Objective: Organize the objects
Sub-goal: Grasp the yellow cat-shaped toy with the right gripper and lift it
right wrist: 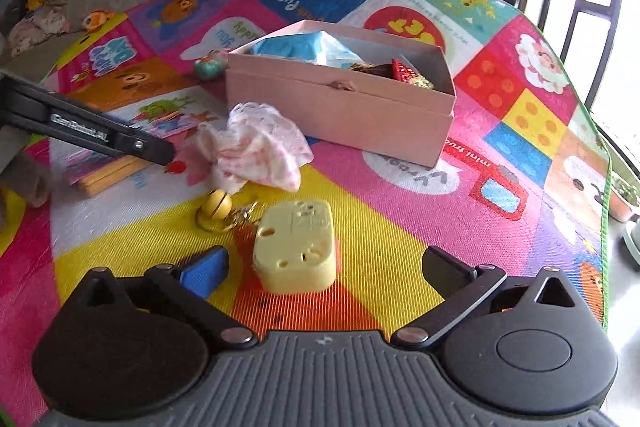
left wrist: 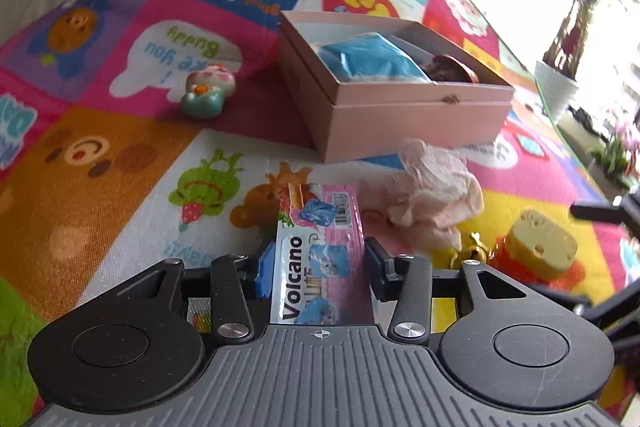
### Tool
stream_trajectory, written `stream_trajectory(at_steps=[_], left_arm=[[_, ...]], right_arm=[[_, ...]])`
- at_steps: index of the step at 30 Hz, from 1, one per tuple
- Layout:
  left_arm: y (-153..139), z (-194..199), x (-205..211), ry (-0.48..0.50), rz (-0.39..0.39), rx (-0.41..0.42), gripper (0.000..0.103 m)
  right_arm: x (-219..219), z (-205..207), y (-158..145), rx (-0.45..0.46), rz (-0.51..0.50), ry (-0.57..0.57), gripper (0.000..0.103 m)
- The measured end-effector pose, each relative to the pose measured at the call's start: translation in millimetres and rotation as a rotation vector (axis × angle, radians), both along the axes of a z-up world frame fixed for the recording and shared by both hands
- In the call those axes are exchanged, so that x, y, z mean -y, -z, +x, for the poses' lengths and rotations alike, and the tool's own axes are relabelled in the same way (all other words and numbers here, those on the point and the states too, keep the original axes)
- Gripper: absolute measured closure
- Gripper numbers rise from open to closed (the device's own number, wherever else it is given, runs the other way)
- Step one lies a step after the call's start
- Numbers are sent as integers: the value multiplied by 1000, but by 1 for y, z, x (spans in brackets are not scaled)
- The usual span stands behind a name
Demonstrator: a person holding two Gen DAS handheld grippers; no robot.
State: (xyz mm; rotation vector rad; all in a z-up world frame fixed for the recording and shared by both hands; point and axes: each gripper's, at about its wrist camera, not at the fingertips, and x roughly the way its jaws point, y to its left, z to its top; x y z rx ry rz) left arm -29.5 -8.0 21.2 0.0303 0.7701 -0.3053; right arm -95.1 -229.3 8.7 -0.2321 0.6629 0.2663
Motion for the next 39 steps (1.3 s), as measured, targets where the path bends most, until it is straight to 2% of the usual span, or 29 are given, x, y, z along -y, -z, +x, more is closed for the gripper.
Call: stream_trajectory(at_steps=[5, 7, 10, 13, 18, 20, 22, 25, 28, 31, 36, 39], left_arm=[[2, -4, -6, -4, -32, 3, 55], [2, -4, -8, -11, -46, 1, 55], [2, -3, -9, -18, -54, 1, 55], [2, -4, -8, -21, -53, 4, 55], [2, -4, -8, -22, -54, 3, 55], [2, -4, -8, -22, -53, 4, 55], [2, -4, -9, -21, -53, 5, 55], [2, -5, -9, -20, -54, 5, 55], [2, -5, -9, -21, -53, 6, 55], [2, -6, -8, -17, -38, 11, 54], [1, -15, -5, -7, -9, 16, 54], [0, -22, -8, -4, -29, 5, 54]], right_arm=[[16, 5, -3, 89, -111, 139, 0], [24, 9, -6, 71, -60, 162, 0], [29, 11, -13, 18, 79, 126, 2], [18, 13, -15, 0, 141, 81, 16], [-9, 25, -11, 22, 79, 57, 27], [-12, 31, -10, 5, 83, 62, 34], [-12, 35, -10, -14, 92, 77, 47], [-9, 31, -11, -29, 119, 71, 47], [-10, 25, -12, -6, 78, 68, 47], [-3, 20, -18, -2, 99, 71, 47], [3, 8, -35, 53, 124, 67, 47], [3, 3, -37, 82, 123, 74, 47]])
